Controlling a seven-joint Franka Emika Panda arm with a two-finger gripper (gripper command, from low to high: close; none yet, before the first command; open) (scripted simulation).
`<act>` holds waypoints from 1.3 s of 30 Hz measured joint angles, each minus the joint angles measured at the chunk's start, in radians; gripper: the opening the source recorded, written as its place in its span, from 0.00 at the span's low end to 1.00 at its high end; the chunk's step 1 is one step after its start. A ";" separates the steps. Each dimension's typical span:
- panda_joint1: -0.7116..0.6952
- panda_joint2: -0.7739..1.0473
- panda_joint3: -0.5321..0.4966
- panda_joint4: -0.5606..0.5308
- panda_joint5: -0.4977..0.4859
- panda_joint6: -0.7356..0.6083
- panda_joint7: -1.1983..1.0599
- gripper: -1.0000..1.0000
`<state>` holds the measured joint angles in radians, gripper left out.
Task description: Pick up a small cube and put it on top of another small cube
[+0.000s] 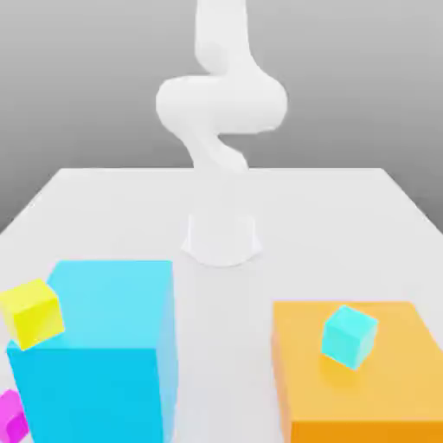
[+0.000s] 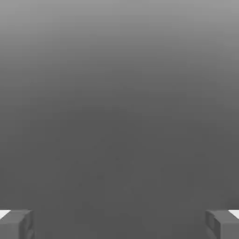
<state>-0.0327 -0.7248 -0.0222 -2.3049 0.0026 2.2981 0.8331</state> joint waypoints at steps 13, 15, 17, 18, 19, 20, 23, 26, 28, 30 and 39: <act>-0.379 0.472 -0.104 -0.252 -0.116 0.138 0.533 0.50; -0.429 0.544 -0.130 -0.293 -0.135 0.160 0.619 0.50; -0.464 0.602 -0.153 -0.333 -0.147 0.188 0.706 0.50; -0.476 0.616 -0.156 -0.351 -0.144 0.208 0.750 0.50; -0.479 0.626 -0.158 -0.369 -0.139 0.229 0.794 0.50; -0.483 0.634 -0.158 -0.386 -0.132 0.251 0.838 0.50; -0.493 0.654 -0.155 -0.439 -0.110 0.318 0.970 0.50; -0.500 0.672 -0.153 -0.491 -0.085 0.387 1.102 0.50; -0.504 0.684 -0.152 -0.526 -0.067 0.432 1.189 0.50; -0.507 0.697 -0.151 -0.560 -0.048 0.477 1.274 0.50; -0.531 0.857 -0.061 -0.598 0.092 0.736 1.372 0.50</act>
<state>-0.5636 0.1319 -0.0827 -2.9029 0.0945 3.0338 2.2056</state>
